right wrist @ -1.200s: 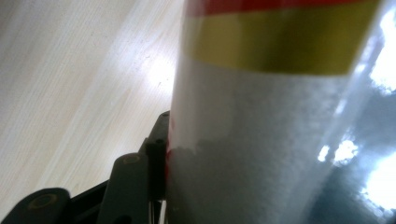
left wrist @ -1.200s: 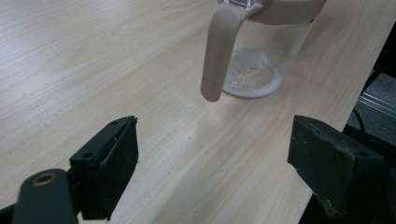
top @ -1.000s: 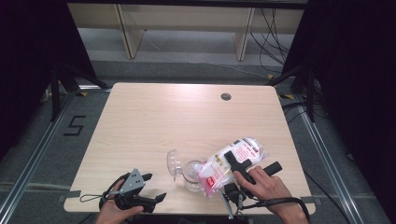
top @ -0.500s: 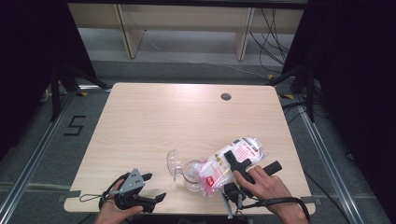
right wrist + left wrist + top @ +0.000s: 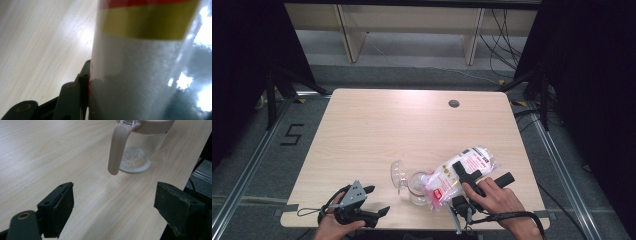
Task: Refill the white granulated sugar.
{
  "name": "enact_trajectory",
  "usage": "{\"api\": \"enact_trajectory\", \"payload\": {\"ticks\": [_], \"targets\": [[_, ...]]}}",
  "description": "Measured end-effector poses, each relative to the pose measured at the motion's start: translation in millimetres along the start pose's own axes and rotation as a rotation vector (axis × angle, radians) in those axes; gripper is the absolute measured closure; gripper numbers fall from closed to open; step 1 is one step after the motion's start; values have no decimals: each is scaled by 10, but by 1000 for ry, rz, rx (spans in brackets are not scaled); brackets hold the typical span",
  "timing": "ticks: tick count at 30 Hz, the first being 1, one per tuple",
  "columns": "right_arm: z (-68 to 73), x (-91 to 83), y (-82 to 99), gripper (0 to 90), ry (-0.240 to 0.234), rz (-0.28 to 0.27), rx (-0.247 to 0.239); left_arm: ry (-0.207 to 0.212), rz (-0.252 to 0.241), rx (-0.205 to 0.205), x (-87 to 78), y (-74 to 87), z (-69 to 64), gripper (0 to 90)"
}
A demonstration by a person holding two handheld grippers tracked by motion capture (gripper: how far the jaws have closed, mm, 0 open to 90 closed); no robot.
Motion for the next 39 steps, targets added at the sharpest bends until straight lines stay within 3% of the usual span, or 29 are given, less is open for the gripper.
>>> {"api": "enact_trajectory", "payload": {"ticks": [1,2,8,11,15,16,18,22,26,29,36,39], "targets": [[-2,1,0,541,-3,-1,0,6,-6,-9,4,1,-8,157],[-2,0,2,541,0,-2,-2,-1,4,12,-3,-4,7,157],[-17,11,-11,542,5,-20,0,18,-13,-11,10,2,-7,158],[-17,1,-10,542,5,-5,-2,15,-9,16,0,-7,6,157],[-20,0,-9,542,4,-4,-2,15,-9,16,-1,-8,7,157],[-8,8,-15,543,-1,-15,17,15,-9,17,0,-7,6,157],[-18,3,-10,543,3,-2,-3,15,-10,-7,3,0,-7,157],[-11,0,-10,543,11,-4,-3,14,-10,17,0,-8,6,157],[-23,-10,3,544,7,0,-9,14,-9,17,0,-7,6,158],[-19,-13,9,544,9,4,-4,13,-10,-9,0,2,-8,157],[-3,-2,-16,545,8,-1,-14,13,-10,-2,2,0,-3,157],[2,2,-25,545,13,-1,-18,16,-11,19,3,-6,9,157]]}}
Point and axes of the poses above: each handheld gripper's, and its own axes: x roughly forward along the jaws, y roughly out of its underside, z roughly to its left, the point moved 1 cm from there along x, roughly forward along the jaws, and after that the axes turned 12 degrees about -x, right-handed, at the moved point
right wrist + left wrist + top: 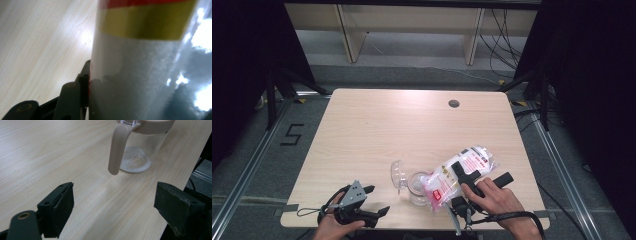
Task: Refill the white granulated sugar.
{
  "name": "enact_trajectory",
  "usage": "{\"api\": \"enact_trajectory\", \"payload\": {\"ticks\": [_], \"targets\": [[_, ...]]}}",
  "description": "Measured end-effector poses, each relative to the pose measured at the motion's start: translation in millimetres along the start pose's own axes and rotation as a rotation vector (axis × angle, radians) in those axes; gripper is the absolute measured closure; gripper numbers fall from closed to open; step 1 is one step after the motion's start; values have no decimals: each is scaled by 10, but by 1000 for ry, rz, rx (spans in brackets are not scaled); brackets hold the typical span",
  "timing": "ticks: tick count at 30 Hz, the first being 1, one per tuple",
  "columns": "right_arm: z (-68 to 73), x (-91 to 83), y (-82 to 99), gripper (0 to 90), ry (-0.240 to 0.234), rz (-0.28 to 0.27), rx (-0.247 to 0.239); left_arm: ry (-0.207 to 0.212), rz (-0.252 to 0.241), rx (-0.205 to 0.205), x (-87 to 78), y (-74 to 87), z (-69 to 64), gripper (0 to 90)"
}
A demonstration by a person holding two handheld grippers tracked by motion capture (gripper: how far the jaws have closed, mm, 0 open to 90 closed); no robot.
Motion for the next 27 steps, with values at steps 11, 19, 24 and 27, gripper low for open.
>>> {"api": "enact_trajectory", "payload": {"ticks": [11,19,24,27], "targets": [[-8,-28,13,546,-1,4,-4,-10,6,-25,5,13,-7,157],[3,-11,3,547,-8,3,-7,-9,3,-28,6,13,-5,157],[-4,-16,4,547,-13,0,-6,-8,-4,-36,11,14,-10,157],[-9,-16,4,547,-10,2,-8,-8,-3,-35,10,14,-11,158]]}}
Point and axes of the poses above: each handheld gripper's, and its own axes: x roughly forward along the jaws, y roughly out of its underside, z roughly to its left, the point moved 1 cm from there along x, roughly forward along the jaws, and after that the axes turned 12 degrees about -x, right-handed, at the moved point
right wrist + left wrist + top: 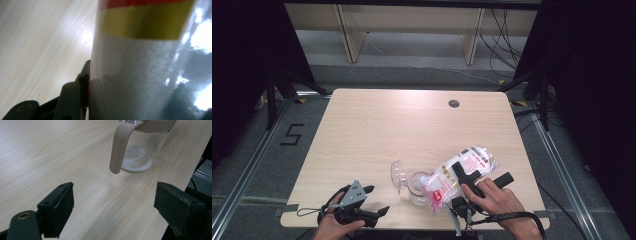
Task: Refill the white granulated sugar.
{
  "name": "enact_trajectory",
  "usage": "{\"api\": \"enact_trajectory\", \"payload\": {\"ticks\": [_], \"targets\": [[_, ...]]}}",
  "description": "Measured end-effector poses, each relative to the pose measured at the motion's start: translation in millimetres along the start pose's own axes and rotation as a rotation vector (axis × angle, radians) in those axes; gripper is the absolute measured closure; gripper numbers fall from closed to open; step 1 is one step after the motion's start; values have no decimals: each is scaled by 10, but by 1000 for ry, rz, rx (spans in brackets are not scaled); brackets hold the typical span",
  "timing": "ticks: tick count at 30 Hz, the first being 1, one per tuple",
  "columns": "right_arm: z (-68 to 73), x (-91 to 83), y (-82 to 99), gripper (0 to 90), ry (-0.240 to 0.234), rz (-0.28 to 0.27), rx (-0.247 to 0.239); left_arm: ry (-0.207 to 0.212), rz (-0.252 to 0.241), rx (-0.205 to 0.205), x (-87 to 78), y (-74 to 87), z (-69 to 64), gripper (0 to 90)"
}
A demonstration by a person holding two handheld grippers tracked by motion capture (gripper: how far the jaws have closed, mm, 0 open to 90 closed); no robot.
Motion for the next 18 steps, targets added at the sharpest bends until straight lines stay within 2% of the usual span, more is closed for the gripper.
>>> {"api": "enact_trajectory", "payload": {"ticks": [3,4,12,15,18], "targets": [[-1,-1,0,548,1,-2,1,1,-1,-5,-1,0,-2,157],[-19,8,11,548,15,-11,-37,0,-1,-5,-1,0,-3,157],[-12,7,5,548,12,-12,-27,-6,10,13,-6,-2,10,157],[-17,7,1,549,10,-11,-30,-1,2,-2,0,2,-2,158],[-25,4,0,549,14,-13,-30,-3,3,0,-2,0,0,158]]}}
Point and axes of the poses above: each handheld gripper's, and its own axes: x roughly forward along the jaws, y roughly out of its underside, z roughly to its left, the point moved 1 cm from there along x, roughly forward along the jaws, and after that the axes turned 12 degrees about -x, right-handed, at the moved point
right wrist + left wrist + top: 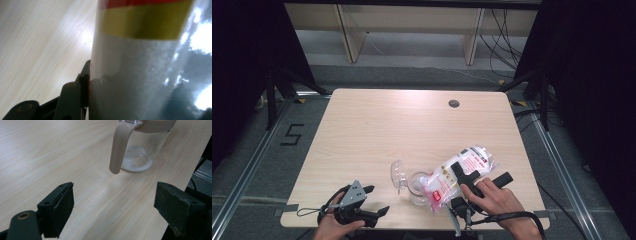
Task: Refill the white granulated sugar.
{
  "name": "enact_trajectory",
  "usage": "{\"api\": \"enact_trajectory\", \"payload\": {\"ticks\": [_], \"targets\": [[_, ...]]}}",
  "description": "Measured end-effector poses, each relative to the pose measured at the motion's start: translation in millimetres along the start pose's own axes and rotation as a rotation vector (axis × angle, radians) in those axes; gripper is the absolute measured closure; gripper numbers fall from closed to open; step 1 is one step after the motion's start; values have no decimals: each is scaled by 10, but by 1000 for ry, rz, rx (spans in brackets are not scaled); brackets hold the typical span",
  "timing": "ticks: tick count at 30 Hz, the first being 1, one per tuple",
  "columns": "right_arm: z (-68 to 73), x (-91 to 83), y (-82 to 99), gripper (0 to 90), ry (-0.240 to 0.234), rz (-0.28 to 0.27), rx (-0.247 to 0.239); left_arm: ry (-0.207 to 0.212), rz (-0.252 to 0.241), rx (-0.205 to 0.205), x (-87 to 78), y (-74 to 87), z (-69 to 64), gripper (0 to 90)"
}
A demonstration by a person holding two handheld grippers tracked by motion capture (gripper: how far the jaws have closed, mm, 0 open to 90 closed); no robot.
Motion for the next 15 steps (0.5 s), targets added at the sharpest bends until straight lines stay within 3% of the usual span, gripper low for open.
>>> {"api": "enact_trajectory", "payload": {"ticks": [4,6,9,11,15], "targets": [[-3,3,-2,550,1,2,-2,5,-5,15,2,-8,1,158],[1,10,-1,550,-1,0,-3,9,-8,-4,12,-3,-9,157],[12,10,-6,550,0,2,-8,10,-6,-4,16,-3,-10,157],[11,6,-5,551,-36,-4,3,9,-4,-4,15,-3,-10,158],[7,1,6,551,-28,1,2,10,-3,-3,16,-3,-6,158]]}}
Point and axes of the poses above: each handheld gripper's, and its own axes: x roughly forward along the jaws, y roughly out of its underside, z roughly to its left, the point moved 1 cm from there along x, roughly forward along the jaws, and after that the axes turned 12 degrees about -x, right-handed, at the moved point
